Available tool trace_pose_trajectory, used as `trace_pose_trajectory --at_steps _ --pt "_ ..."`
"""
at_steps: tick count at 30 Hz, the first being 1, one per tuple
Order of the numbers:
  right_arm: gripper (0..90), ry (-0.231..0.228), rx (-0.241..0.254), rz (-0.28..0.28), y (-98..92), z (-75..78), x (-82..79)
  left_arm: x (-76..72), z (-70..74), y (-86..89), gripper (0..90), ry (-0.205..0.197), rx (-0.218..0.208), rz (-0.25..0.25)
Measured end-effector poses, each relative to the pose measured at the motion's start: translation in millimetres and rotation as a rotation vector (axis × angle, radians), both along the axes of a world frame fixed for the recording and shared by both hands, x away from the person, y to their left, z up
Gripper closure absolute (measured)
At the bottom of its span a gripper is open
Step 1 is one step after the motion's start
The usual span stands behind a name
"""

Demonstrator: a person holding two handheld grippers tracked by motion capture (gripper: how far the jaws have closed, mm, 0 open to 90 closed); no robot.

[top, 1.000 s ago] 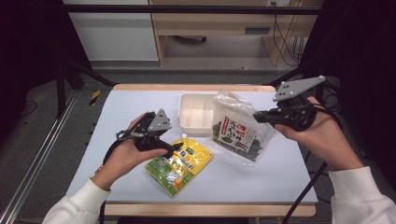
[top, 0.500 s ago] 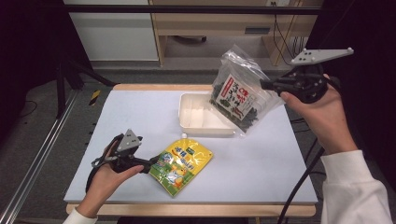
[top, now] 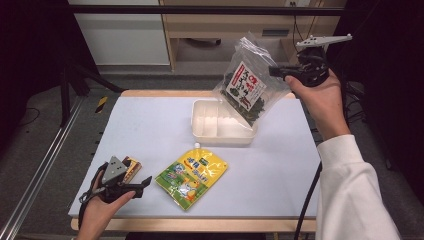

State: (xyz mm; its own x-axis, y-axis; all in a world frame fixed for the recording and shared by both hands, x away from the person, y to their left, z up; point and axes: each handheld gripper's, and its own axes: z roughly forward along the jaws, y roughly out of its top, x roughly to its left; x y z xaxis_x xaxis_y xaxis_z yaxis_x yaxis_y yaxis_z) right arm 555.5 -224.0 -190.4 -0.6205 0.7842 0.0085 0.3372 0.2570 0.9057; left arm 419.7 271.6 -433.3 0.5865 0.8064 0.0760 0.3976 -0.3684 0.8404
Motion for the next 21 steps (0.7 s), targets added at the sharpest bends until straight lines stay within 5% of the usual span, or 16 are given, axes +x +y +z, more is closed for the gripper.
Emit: trace_pose_trajectory --at_steps 15,21 --pt "88.8 0.066 0.04 -0.038 -0.7 -19.1 20.7 -2.6 -2.4 24.9 8.2 -0.023 -0.008 0.087" --pt "88.8 0.1 0.055 -0.027 0.5 -29.4 27.1 -2.3 -3.4 23.9 8.1 -0.018 -0.002 0.08"
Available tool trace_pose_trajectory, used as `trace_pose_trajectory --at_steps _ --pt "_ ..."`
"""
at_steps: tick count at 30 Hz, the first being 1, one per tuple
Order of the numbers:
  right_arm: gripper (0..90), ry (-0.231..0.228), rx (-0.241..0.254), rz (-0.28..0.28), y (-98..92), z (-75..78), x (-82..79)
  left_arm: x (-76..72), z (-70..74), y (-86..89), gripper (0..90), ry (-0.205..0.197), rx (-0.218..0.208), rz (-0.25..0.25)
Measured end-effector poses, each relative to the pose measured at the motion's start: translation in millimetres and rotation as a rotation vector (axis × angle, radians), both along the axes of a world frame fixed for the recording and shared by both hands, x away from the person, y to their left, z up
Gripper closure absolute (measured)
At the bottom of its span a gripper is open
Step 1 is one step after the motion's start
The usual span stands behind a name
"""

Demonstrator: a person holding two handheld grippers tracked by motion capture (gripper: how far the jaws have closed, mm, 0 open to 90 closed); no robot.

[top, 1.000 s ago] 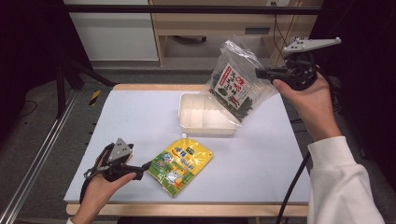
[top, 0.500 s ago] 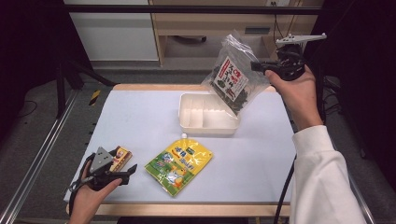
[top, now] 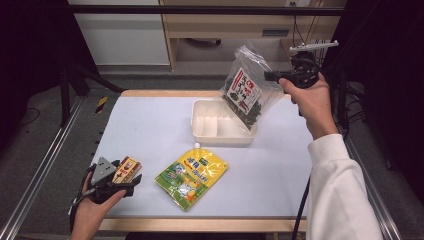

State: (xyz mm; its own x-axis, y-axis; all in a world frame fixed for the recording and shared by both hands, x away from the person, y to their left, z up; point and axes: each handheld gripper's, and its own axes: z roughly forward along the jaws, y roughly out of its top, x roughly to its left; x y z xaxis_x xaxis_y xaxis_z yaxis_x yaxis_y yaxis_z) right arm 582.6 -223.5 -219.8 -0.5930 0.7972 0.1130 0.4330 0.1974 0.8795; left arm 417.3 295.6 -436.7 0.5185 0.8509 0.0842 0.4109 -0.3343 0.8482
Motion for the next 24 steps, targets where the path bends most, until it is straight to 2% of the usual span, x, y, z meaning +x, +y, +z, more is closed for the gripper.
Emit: trace_pose_trajectory --at_steps 6,11,15,24 --pt "88.7 0.04 -0.002 0.005 1.8 -13.7 5.4 -0.1 0.0 -1.0 8.2 -0.003 0.007 0.002" --pt "88.7 0.054 0.012 0.002 1.5 -18.8 9.1 0.0 0.2 -0.7 8.3 -0.006 0.009 0.002" --pt "88.8 0.08 0.004 -0.007 2.8 -23.3 15.1 0.4 -0.4 -0.7 8.3 -0.003 0.012 0.003" --pt "88.7 0.123 0.019 -0.032 -0.8 -30.9 21.1 0.3 0.1 -0.5 8.3 -0.004 0.012 -0.002"
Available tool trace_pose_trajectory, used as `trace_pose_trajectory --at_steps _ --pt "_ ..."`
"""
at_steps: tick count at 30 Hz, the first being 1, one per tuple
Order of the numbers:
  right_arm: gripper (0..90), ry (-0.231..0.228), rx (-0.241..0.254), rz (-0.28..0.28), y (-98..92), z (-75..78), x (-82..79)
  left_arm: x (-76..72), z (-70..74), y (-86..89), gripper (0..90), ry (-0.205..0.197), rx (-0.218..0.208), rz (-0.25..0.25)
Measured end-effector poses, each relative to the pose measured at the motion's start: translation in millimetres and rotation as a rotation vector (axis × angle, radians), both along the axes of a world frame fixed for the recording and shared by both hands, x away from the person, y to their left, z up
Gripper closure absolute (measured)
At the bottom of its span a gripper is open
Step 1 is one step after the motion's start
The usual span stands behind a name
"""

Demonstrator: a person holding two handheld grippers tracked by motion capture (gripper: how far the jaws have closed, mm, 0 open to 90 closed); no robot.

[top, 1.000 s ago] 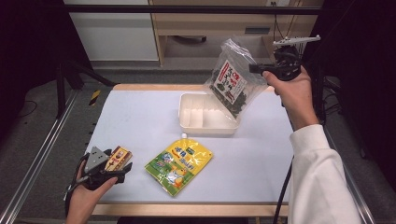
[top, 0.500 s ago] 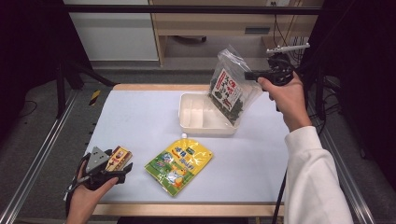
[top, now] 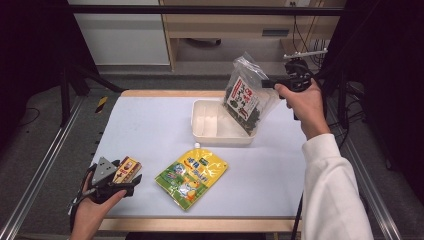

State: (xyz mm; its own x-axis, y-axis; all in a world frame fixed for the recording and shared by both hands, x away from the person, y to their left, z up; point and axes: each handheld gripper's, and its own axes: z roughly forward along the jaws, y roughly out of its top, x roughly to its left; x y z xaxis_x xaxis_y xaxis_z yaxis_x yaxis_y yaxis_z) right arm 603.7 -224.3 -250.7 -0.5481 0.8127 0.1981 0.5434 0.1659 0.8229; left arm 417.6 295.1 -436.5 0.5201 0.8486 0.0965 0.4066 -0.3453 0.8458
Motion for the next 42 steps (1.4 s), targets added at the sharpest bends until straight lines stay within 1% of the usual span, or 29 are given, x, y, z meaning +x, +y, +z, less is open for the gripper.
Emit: trace_pose_trajectory --at_steps 3,11,16,19,23,30,36,41,42 --pt "88.7 0.03 0.007 -0.006 0.5 -7.9 2.8 0.0 -0.2 -0.3 8.3 0.001 0.001 -0.001" --pt "88.6 0.048 -0.008 -0.01 4.5 -18.9 6.4 0.0 -0.4 -1.0 8.3 0.003 0.002 -0.004" --pt "88.5 0.06 -0.019 -0.031 1.5 -25.4 8.6 -0.2 -0.4 -1.8 8.3 0.003 0.005 -0.01" --pt "88.5 0.062 -0.005 -0.038 -2.6 -29.1 8.4 -0.2 -0.6 -2.5 8.3 0.003 0.007 -0.012" --pt "88.3 0.056 0.006 -0.032 -4.4 -31.5 6.5 -0.1 -0.5 -2.9 8.3 0.003 0.011 -0.014" --pt "87.4 0.048 -0.002 -0.025 -3.9 -31.2 6.1 -0.4 -0.6 -2.3 8.3 0.0 0.008 -0.009" --pt "83.5 0.042 -0.004 -0.023 -4.4 -30.9 5.3 -0.5 -0.7 -2.5 8.3 0.001 0.007 -0.011" --pt "75.0 0.028 -0.001 -0.019 -4.4 -30.6 2.8 -0.5 -0.6 -2.4 8.3 0.002 0.007 -0.011" --pt "75.0 0.028 -0.001 -0.019 -4.4 -30.6 2.8 -0.5 -0.6 -2.4 8.3 0.002 0.007 -0.011"
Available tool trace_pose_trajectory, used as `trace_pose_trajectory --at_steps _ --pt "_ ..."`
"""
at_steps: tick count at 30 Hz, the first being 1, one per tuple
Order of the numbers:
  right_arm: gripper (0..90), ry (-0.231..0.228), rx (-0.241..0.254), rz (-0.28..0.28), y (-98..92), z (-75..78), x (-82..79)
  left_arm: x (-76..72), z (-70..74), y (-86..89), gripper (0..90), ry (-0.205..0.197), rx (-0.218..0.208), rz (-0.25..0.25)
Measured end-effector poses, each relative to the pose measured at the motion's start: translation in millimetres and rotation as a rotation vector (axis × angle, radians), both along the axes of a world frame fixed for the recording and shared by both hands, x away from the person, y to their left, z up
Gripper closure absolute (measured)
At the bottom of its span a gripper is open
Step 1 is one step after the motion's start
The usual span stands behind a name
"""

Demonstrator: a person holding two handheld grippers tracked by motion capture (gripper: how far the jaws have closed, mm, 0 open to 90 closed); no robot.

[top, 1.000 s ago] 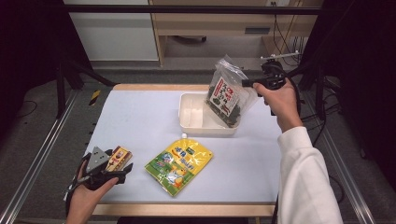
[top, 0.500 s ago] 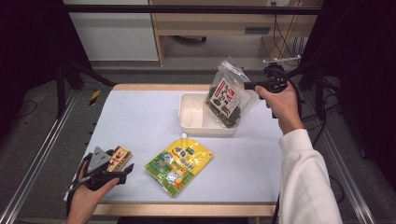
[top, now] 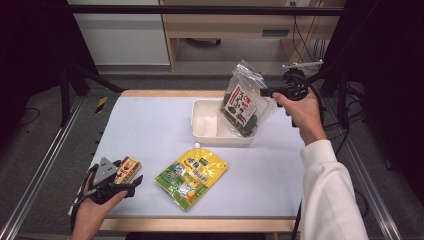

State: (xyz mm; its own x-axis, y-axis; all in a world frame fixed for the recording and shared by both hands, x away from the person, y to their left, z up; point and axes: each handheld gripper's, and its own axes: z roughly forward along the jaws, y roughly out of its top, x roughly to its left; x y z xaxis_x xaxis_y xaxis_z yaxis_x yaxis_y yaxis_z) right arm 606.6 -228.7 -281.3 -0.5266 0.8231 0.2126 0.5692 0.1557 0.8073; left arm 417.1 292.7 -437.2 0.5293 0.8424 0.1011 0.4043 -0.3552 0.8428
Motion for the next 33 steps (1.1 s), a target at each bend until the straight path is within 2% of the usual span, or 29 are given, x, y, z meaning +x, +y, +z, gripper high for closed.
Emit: trace_pose_trajectory --at_steps 7,13,20,28,29,30,31,33 --pt "57.2 -0.035 0.016 0.011 2.6 2.4 -7.0 0.1 -0.4 -0.5 8.3 0.002 0.005 -0.001" --pt "49.7 -0.052 0.038 0.018 3.4 6.5 -12.4 0.1 -0.4 -0.4 8.3 0.002 0.004 -0.001" --pt "47.0 -0.08 0.045 0.047 8.1 14.0 -23.6 0.3 -0.5 -0.2 8.3 0.002 0.005 0.001" --pt "38.2 -0.146 0.045 0.047 3.8 24.2 -48.4 0.6 -0.6 0.8 8.3 0.0 0.007 0.007" --pt "34.8 -0.165 0.038 0.036 1.7 24.4 -57.4 0.7 -0.7 0.8 8.3 -0.001 0.008 0.007" --pt "34.8 -0.165 0.038 0.036 1.7 24.4 -57.4 0.7 -0.7 0.9 8.3 0.0 0.008 0.007" --pt "33.7 -0.18 0.026 0.032 0.5 23.7 -67.9 0.7 -0.7 0.6 8.3 0.0 0.01 0.007" --pt "31.4 -0.202 0.021 0.035 0.8 22.3 -79.2 0.7 -0.7 0.4 8.3 0.0 0.011 0.006"
